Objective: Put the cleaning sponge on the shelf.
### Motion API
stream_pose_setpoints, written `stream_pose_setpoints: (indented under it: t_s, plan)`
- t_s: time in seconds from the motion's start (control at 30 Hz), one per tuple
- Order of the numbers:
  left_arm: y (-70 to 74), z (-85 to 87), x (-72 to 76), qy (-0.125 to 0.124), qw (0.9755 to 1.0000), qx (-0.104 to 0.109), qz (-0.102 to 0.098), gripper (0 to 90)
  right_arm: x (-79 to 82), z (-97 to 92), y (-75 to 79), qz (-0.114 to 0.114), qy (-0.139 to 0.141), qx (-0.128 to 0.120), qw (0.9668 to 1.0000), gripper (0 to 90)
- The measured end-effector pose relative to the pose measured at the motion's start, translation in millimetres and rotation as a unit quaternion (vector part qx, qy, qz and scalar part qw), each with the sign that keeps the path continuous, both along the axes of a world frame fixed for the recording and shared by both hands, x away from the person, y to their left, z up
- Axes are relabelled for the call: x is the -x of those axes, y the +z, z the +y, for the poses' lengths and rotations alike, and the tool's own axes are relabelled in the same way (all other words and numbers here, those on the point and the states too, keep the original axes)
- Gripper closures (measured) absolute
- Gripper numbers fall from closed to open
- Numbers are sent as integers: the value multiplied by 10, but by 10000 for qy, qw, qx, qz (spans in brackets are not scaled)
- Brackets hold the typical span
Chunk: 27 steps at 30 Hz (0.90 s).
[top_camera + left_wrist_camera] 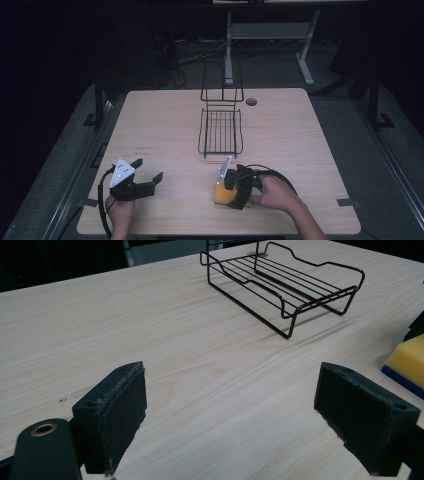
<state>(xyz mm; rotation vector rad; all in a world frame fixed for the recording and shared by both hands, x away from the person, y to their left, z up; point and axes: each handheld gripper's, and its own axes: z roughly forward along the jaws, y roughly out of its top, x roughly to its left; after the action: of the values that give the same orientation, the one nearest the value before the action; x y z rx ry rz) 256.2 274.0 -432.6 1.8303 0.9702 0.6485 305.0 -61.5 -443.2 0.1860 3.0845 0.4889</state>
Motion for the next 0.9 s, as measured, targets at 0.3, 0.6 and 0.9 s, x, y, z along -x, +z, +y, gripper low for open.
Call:
stream_pose_setpoints:
  t_s: [0.3, 0.6, 0.9]
  plan:
    - [0, 11, -2, 0, 10000, 31, 10, 128, 4, 3, -16, -17, 17, 34, 10000, 209]
    - [4, 15, 1, 10, 10000, 69, -2, 128, 1, -3, 36, -55, 57, -11, 10000, 217]
    - [3, 19, -2, 17, 10000, 63, 11, 128, -86, 28, 186, -132, 63, -10, 9999, 217]
